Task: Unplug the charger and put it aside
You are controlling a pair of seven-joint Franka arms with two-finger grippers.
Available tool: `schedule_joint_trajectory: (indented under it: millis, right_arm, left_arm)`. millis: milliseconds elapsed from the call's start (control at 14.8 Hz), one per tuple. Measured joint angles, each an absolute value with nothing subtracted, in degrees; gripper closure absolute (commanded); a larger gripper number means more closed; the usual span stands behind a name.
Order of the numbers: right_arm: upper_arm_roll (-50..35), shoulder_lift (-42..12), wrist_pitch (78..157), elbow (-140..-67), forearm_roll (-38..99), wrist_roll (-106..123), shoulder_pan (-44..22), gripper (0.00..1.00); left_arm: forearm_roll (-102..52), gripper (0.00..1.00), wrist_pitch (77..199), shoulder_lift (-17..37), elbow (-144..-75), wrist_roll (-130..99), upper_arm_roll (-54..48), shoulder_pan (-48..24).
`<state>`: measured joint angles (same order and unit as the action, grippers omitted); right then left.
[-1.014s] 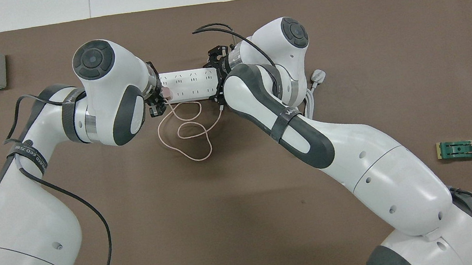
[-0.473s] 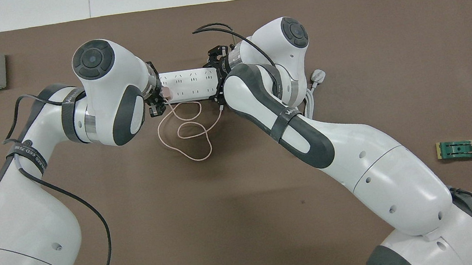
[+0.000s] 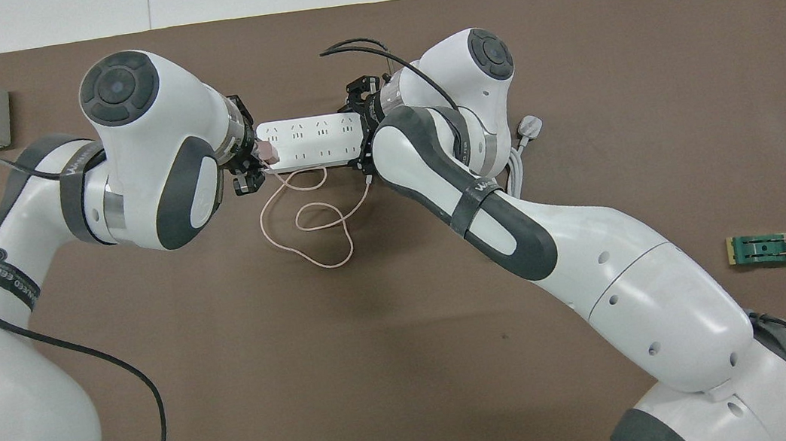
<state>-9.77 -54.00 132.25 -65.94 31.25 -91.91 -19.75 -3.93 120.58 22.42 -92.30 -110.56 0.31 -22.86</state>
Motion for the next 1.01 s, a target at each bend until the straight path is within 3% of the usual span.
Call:
schedule_joint_trajectory:
  millis: [135,203,270,338,676,1014]
  right_arm:
    - [-9.77,-53.99,132.26,-65.94,31.25,-91.91,-19.75,0.24]
    - [-9.77,-53.98,132.25,-65.94,31.25,-91.91,-19.75,0.17]
    - [-9.77,-53.96,132.25,-65.95,31.25,-91.91,-19.75,0.02]
    - [-9.77,-53.92,132.21,-65.95,31.25,-91.90,-19.75,0.00]
    - [-9.75,-50.46,129.40,-65.68,31.25,-91.87,-19.22,0.00]
    - [-9.40,-44.87,119.48,-65.56,31.11,-91.84,-14.72,0.00]
  left_arm:
    - [-3.93,1.00,117.68,19.98,-92.39,-110.50,0.54,-22.80]
    - [-3.93,1.00,116.17,19.05,-92.47,-110.45,0.52,-22.81]
    - [-3.93,1.00,114.55,18.19,-92.60,-110.40,0.45,-22.85]
    - [-3.93,1.00,113.21,17.41,-92.78,-110.40,0.32,-22.90]
    - [-3.97,1.00,110.62,11.62,-97.99,-111.82,-0.32,-26.78]
    - [-3.98,1.00,113.40,9.13,-101.86,-116.16,-0.46,-32.17]
